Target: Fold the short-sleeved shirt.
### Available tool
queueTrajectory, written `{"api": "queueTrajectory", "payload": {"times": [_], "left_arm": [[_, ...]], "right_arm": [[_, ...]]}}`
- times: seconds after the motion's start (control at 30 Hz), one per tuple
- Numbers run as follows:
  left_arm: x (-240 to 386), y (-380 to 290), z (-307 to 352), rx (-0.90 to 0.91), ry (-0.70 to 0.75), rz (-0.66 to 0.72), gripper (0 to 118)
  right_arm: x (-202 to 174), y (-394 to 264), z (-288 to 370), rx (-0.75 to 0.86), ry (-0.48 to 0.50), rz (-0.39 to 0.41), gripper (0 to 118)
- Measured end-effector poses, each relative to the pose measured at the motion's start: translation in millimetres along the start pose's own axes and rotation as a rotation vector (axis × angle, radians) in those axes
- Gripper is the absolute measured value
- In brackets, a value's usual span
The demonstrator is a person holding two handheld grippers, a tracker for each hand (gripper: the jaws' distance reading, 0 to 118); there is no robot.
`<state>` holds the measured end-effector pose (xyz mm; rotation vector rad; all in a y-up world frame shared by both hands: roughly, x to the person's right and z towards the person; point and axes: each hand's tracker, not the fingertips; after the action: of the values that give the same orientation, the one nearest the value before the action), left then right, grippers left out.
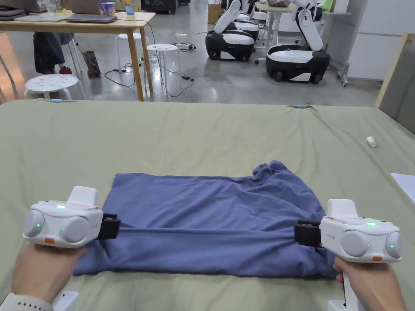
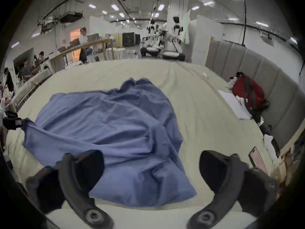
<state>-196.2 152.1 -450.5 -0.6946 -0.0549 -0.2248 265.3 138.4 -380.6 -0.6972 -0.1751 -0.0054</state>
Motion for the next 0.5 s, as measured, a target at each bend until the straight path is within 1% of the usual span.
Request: {"api": "queueTrajectory", "payload": {"times": [0.03,0.13,0.2,0.23,0.27,0.3,0.33,0.37,0.4,0.43,0.47,0.5], "left_arm": [[8,-4,17,0.061,-0.009,0.007,94],[33,-16,59,0.197,-0.031,0.028,94],[46,-27,83,0.253,-0.044,0.034,93],[49,-35,90,0.280,-0.052,0.045,92],[53,-44,102,0.322,-0.056,0.054,87],[56,-52,111,0.350,-0.053,0.062,76],[58,-62,119,0.360,-0.047,0.070,46],[55,-72,116,0.351,-0.055,0.067,10],[55,-82,119,0.346,-0.057,0.083,0],[57,-89,120,0.328,-0.051,0.105,0],[54,-95,120,0.317,-0.058,0.101,0],[52,-100,119,0.264,-0.078,0.103,0]], "right_arm": [[-9,-3,11,0.054,-0.002,0.000,118],[-37,-15,50,0.169,0.045,-0.010,117],[-58,-26,68,0.225,0.072,0.015,117],[-67,-32,79,0.250,0.070,0.026,118],[-75,-40,88,0.285,0.066,0.033,114],[-80,-47,96,0.317,0.104,0.031,103],[-85,-55,105,0.357,0.138,0.030,69],[-90,-60,112,0.375,0.137,0.037,30],[-96,-65,116,0.376,0.087,0.047,0],[-100,-72,116,0.391,0.067,0.055,0],[-103,-79,121,0.407,0.067,0.052,0],[-102,-80,122,0.392,0.102,0.039,0]]}}
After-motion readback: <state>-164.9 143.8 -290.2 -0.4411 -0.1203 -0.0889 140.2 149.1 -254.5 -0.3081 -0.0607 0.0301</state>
